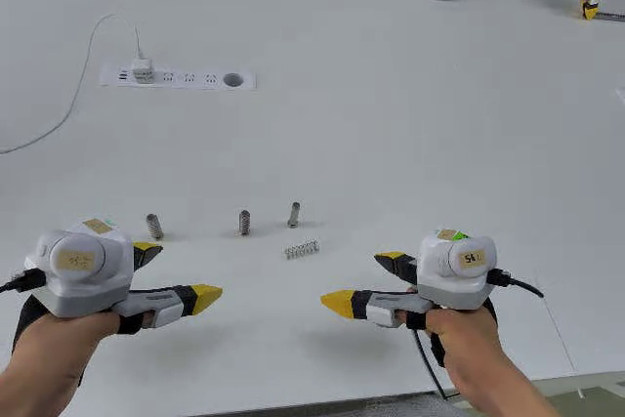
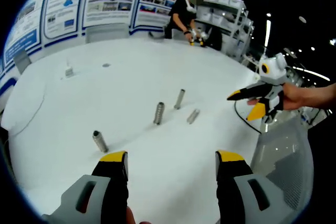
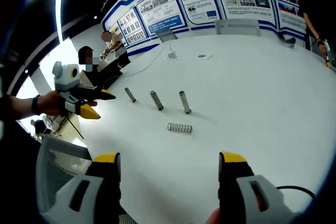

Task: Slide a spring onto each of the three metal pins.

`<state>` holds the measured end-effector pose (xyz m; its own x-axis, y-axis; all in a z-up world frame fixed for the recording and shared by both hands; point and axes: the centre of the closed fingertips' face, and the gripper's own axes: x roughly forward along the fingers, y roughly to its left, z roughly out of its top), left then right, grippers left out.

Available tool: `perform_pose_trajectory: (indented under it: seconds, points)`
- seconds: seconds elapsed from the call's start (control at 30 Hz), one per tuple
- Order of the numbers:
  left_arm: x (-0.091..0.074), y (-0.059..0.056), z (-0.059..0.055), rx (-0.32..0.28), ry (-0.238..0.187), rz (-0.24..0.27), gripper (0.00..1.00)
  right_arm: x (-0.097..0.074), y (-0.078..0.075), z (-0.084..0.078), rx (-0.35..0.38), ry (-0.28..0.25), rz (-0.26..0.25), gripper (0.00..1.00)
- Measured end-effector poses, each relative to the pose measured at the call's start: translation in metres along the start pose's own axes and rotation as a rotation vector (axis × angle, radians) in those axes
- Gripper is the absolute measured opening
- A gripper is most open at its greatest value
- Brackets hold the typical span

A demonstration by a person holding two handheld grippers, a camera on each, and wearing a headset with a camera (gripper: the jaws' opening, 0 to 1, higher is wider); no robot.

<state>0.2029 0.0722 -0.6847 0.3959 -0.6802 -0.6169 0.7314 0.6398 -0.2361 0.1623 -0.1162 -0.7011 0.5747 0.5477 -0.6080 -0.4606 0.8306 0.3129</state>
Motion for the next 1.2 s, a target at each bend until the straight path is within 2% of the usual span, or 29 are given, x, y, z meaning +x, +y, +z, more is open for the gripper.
perform_pose_trajectory:
  seconds: [0.23, 0.53, 1.0, 1.2]
  points:
    - [0.014, -0.011, 0.004, 0.016, 0.006, -0.029, 0.69, -0.004, -0.001, -0.003, -0.004, 0.005, 0.000, 0.79]
    - [0.031, -0.029, 0.006, 0.058, 0.034, -0.078, 0.68, -0.007, -0.003, 0.002, 0.004, -0.010, 0.003, 0.79]
    - [0.061, -0.052, 0.017, 0.081, 0.044, -0.131, 0.65, -0.008, 0.002, 0.009, -0.011, -0.014, 0.024, 0.80]
    - [0.077, -0.063, 0.019, 0.095, 0.056, -0.159, 0.64, -0.010, -0.001, 0.001, 0.002, -0.005, 0.017, 0.80]
